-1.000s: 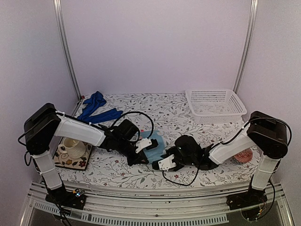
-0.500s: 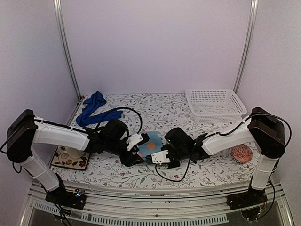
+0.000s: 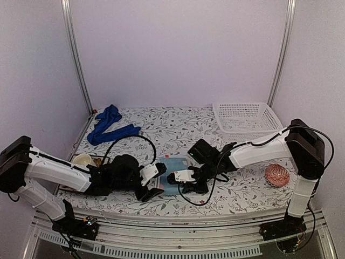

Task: Roll the towels
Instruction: Roll the towel at the center of the board.

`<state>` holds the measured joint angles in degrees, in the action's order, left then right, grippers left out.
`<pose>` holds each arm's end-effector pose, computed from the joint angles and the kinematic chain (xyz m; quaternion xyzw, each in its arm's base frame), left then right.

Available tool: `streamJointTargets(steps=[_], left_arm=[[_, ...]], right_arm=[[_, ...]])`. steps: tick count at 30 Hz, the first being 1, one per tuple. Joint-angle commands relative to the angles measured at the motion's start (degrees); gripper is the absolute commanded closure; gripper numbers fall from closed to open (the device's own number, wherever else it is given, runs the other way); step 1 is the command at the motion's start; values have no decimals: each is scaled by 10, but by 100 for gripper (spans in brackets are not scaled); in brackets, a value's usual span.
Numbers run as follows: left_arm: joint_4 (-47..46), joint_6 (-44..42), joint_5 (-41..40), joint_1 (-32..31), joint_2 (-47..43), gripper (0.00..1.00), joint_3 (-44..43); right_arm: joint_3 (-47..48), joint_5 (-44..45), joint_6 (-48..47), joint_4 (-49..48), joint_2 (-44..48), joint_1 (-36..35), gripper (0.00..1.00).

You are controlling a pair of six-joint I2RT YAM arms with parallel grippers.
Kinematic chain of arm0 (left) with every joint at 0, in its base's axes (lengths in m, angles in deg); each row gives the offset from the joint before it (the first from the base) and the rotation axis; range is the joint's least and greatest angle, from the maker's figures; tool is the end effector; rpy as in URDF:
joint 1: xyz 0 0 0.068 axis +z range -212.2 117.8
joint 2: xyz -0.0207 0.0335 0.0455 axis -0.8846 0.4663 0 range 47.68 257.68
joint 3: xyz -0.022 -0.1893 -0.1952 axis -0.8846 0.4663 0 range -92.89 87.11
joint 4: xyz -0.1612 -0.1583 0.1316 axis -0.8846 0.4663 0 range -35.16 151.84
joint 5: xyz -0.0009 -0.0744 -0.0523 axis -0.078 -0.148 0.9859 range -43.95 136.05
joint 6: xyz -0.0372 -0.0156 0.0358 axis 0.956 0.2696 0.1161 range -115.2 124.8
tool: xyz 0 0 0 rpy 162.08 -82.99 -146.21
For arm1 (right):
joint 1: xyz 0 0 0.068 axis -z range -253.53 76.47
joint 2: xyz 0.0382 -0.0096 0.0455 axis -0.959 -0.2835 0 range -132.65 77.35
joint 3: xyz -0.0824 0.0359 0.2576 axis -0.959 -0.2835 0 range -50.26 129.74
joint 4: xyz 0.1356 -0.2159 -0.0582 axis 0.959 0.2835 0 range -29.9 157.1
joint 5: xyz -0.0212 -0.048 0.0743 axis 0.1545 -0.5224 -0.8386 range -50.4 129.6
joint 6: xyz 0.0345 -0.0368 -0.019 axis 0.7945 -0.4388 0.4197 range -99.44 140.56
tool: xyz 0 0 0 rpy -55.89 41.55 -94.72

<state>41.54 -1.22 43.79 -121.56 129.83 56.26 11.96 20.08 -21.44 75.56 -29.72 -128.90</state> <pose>0.1390 -0.2318 0.1538 0.4780 0.7610 -0.1808 0.3997 0.1988 0.3086 0.1421 -0.7442 0.5963 0.1922 0.2317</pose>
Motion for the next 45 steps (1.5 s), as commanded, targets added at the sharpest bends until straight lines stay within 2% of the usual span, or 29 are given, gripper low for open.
streamJointTargets(steps=[1,8,17,28,36,39,45], left_arm=[[-80,-32,-68,-44,-19,27,16],[-112,-85,-151,-118,3,29,16],[-56,-122,-233,-181,133,39,-50],[-84,-141,-259,-181,121,38,-32],[-38,-130,-236,-178,168,41,-61],[-15,-122,-225,-173,187,45,-75],[0,-111,-248,-160,205,46,-85]], right_arm=[[27,-87,32,80,-21,18,97],[63,-119,65,121,-61,46,97],[103,-159,79,179,-88,77,96],[156,-153,76,252,-115,92,96],[174,-149,71,269,-126,94,96],[172,-152,70,269,-128,97,96],[168,-152,65,271,-130,98,96]])
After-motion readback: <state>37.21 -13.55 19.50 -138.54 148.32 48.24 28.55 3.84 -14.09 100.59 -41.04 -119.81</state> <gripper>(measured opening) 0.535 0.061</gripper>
